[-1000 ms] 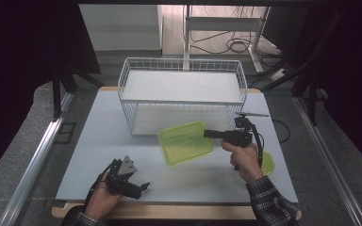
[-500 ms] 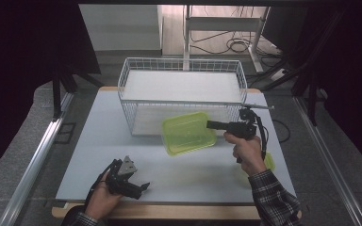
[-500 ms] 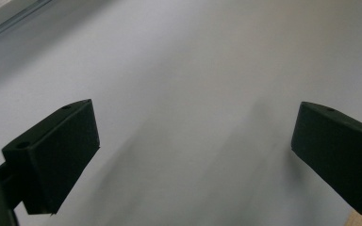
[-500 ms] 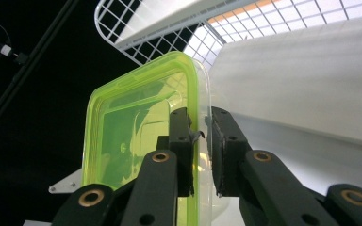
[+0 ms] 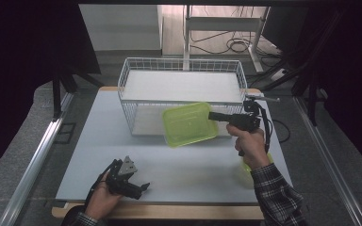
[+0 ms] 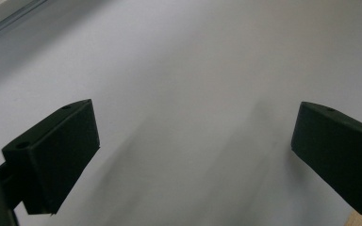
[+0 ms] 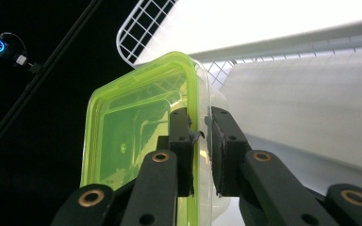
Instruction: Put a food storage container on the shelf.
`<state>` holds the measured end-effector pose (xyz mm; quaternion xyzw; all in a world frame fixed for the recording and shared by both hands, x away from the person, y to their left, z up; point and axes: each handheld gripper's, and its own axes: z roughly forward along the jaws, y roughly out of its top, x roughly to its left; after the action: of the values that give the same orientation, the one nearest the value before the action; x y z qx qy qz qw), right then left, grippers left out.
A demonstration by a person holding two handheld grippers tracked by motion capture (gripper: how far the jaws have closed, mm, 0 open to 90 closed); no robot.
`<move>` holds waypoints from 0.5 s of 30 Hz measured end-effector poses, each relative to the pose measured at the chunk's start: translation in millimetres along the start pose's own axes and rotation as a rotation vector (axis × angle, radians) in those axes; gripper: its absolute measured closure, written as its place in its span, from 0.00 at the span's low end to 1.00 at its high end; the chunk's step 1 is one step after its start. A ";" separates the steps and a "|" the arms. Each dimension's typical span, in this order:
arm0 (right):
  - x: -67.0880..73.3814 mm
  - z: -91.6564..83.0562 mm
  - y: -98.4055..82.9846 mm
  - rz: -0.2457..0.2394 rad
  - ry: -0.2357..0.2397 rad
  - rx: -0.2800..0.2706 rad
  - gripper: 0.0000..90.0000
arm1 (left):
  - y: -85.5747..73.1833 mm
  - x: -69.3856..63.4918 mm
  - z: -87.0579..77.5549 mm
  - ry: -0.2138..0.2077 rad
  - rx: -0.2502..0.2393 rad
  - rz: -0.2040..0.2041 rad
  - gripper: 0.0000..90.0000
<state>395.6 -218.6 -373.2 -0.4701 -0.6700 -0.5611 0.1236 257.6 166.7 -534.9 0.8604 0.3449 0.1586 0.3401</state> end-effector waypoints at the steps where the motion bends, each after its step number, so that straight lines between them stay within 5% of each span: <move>1: 1.3 -0.2 1.6 -0.003 0.000 -0.005 0.89 | 0.0 0.0 0.0 0.000 0.000 0.000 0.02; 15: 15.5 1.9 31.3 -0.034 -0.022 -0.038 0.89 | -0.1 0.3 -0.1 -0.005 0.002 -0.001 0.02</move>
<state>412.1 -211.6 -343.1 -0.4668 -0.6685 -0.5706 0.0977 257.7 167.0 -534.9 0.8608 0.3448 0.1561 0.3402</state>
